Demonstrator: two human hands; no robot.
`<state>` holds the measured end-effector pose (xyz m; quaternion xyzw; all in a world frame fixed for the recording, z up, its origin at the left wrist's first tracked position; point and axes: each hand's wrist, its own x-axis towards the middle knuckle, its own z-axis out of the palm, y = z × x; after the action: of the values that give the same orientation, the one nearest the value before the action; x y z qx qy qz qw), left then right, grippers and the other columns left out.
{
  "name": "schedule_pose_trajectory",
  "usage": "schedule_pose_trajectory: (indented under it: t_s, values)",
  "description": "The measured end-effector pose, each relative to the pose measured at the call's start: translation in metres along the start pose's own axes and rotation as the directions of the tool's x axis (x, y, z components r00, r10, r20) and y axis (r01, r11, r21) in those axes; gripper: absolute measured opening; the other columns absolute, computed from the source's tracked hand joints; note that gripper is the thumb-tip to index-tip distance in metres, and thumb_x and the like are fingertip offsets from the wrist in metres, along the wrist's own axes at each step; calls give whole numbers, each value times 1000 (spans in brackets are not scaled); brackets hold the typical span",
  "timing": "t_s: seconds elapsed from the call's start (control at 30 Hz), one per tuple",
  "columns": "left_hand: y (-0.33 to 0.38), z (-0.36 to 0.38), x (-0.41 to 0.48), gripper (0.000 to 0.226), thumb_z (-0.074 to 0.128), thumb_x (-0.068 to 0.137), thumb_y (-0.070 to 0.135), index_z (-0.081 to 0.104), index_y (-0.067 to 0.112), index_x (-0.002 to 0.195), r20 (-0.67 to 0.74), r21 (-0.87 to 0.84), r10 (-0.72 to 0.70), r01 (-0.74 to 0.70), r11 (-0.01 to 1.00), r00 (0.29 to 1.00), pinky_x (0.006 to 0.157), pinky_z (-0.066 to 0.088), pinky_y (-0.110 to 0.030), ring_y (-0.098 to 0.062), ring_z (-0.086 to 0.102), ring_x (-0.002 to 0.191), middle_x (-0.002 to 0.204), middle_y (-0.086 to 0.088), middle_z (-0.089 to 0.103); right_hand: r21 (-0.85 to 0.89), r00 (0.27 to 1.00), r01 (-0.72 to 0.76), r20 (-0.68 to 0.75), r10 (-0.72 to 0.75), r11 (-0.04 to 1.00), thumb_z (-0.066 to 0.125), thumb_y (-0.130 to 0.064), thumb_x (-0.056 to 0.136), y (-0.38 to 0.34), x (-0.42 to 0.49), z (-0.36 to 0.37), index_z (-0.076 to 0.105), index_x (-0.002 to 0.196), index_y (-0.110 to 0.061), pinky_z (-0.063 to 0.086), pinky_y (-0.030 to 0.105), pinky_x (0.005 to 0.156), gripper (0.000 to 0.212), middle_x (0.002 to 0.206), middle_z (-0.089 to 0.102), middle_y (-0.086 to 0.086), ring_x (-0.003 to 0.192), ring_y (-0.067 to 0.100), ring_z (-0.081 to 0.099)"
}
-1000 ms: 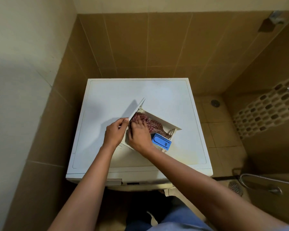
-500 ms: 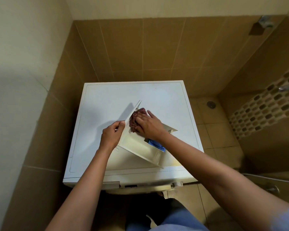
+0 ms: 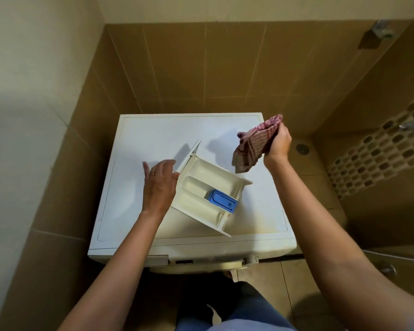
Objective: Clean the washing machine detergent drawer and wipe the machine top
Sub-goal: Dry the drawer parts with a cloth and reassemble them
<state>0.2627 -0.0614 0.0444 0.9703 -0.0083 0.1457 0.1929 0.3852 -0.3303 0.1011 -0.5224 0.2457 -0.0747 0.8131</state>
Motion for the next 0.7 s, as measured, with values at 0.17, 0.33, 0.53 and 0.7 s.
schedule_pose_trajectory:
  t_s: [0.17,0.33,0.53,0.7]
  values:
    - [36,-5,-22,47,55,90,49,53,16,124,400,-193,275,-213,958,874,120,14,-43,-25,46,130,124,-1,62,-782,850,434,520,84,447,46,-24,93,21,-8,-18,63,80,-22,43,28,72,21,83,64,-1,79,14,57]
    - [39,19,-53,87,54,60,73,54,15,125,725,-46,329,-434,900,605,114,-18,-34,-18,51,122,123,2,60,-776,694,627,516,502,-69,50,-20,94,68,-18,-45,37,141,-22,40,35,89,49,122,53,12,112,30,53]
    - [29,29,-59,18,79,75,27,68,23,88,530,16,349,-421,907,773,116,-1,-40,-16,65,75,74,6,68,-852,789,509,519,330,123,69,-35,82,63,-17,-64,60,98,-21,45,34,77,24,104,63,7,91,25,57]
    - [22,16,-48,20,86,67,19,70,17,78,299,-157,413,-382,911,860,113,23,-52,-17,64,72,69,5,66,-850,840,419,496,219,318,79,-31,73,23,-23,-57,39,61,-16,37,17,54,44,78,65,-15,62,-2,52]
